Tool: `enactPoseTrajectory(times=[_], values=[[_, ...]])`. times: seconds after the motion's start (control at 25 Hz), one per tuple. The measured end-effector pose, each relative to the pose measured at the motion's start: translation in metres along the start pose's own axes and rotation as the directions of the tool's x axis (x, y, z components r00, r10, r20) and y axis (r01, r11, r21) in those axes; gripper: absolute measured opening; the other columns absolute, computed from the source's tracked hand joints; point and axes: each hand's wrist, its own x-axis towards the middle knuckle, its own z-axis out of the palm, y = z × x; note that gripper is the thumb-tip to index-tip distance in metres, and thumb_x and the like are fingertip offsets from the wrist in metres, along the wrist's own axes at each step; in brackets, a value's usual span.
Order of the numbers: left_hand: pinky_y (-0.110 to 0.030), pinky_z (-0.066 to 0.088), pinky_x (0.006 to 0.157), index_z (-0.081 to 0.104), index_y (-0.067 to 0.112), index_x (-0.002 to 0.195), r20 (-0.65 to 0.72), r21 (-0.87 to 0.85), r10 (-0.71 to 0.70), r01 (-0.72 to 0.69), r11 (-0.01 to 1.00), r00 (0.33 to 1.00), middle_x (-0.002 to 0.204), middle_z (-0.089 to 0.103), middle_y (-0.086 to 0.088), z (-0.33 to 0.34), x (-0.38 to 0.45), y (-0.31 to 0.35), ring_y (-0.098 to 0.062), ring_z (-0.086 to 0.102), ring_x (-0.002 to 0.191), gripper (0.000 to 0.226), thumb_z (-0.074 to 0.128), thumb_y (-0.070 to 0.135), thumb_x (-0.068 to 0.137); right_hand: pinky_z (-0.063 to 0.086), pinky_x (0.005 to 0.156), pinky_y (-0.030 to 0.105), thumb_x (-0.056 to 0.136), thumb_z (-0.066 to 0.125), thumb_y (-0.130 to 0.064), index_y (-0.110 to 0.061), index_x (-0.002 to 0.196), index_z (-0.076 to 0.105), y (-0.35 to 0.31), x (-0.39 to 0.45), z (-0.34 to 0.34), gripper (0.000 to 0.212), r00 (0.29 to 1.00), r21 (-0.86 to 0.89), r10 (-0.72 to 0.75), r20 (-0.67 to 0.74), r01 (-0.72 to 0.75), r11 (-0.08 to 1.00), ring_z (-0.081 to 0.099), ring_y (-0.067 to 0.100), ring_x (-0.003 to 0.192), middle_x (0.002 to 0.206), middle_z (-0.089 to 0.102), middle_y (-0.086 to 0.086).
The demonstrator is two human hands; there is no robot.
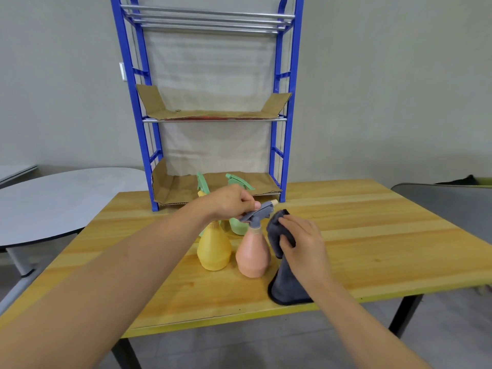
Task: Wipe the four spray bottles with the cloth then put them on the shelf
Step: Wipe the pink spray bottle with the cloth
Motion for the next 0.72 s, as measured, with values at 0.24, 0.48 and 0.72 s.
enactPoseTrajectory(times=[0.24,0.48,0.72], values=[[-0.033,0.044,0.069,0.067,0.018,0.064,-0.009,0.010,-0.006,0.007,1.000,1.000,0.065,0.059,-0.001,0.002,0.000,0.000,-0.016,0.048,0.063,0.045,0.057,0.044,0.100,0.046,0.099,0.028,0.080,0.073,0.001,-0.010,0.121,0.068,0.008,0.004,-0.003,0.043,0.998,0.028,0.025,0.060,-0.027,0.999,0.057,0.022,0.112,0.121,0.066,0.002],[-0.033,0.038,0.064,0.052,0.020,0.054,-0.067,0.042,-0.003,0.006,0.999,0.998,0.064,0.051,-0.003,0.005,-0.008,0.008,-0.017,0.043,0.061,0.051,0.054,0.039,0.102,0.042,0.099,0.024,0.083,0.071,-0.002,-0.012,0.124,0.067,0.004,0.015,-0.017,0.043,0.994,0.009,-0.042,0.102,0.042,0.999,0.052,0.017,0.114,0.124,0.065,-0.002],[-0.042,0.046,0.066,0.067,0.005,0.079,-0.189,0.194,-0.008,0.046,0.980,0.982,0.080,0.067,-0.010,0.020,-0.036,0.010,-0.027,0.061,0.074,0.032,0.064,0.034,0.093,0.038,0.090,0.025,0.085,0.053,-0.007,-0.019,0.108,0.066,-0.013,0.076,-0.048,0.029,0.964,-0.193,-0.112,0.241,0.161,0.968,0.052,0.023,0.104,0.111,0.065,-0.007]])
